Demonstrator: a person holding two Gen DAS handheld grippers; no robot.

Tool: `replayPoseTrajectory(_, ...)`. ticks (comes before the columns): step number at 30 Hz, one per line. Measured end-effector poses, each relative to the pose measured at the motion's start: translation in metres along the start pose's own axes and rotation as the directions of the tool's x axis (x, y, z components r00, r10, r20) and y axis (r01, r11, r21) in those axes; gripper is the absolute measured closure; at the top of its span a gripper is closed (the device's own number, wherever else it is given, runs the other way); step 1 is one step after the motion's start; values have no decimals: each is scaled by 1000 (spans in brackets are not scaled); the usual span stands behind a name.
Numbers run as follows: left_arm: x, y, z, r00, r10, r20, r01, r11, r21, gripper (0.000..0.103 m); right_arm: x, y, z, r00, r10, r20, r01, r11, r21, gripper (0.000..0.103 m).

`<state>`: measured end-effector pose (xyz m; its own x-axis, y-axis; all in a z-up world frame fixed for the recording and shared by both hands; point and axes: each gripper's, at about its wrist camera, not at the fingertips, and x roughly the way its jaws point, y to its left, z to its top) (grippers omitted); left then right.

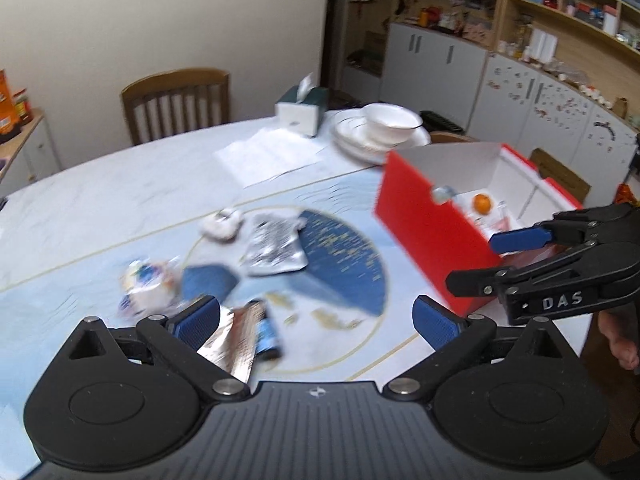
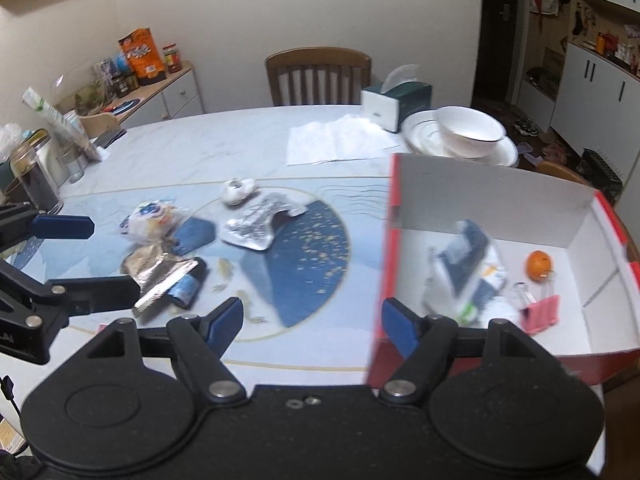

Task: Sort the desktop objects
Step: 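Withdraw both tools from the red box back over the mat, then grasp the pink soap dish with the left tool while the right tool grasps the blue dropper bottle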

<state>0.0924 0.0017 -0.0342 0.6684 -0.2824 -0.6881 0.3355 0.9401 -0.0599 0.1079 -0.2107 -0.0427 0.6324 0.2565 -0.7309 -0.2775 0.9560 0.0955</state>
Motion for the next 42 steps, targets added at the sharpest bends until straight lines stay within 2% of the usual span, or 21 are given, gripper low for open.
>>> replayPoseTrajectory(9, 2, 48, -37, 995, 72, -72, -77, 995, -67, 0, 28, 46, 2, 999, 29, -23, -30, 998, -48, 27)
replayPoseTrajectory(17, 15, 67, -66, 985, 102, -142, -115, 990, -85, 0, 57, 73, 3, 998, 40, -48, -44, 995, -95, 27)
replayPoseTrajectory(27, 29, 78, -83, 970, 121, -209, -155, 975, -156, 0, 92, 94, 2, 996, 45, -73, -55, 989, -135, 27)
replayPoseTrajectory(33, 35, 77, -87, 965, 118, -232, -156, 975, -155, 1, 111, 102, 1, 993, 50, -104, -67, 983, -172, 27)
replayPoseTrajectory(42, 43, 72, -96, 951, 159, -266, -202, 969, -142, 3, 137, 112, -7, 990, 19, -140, -52, 971, -235, 30)
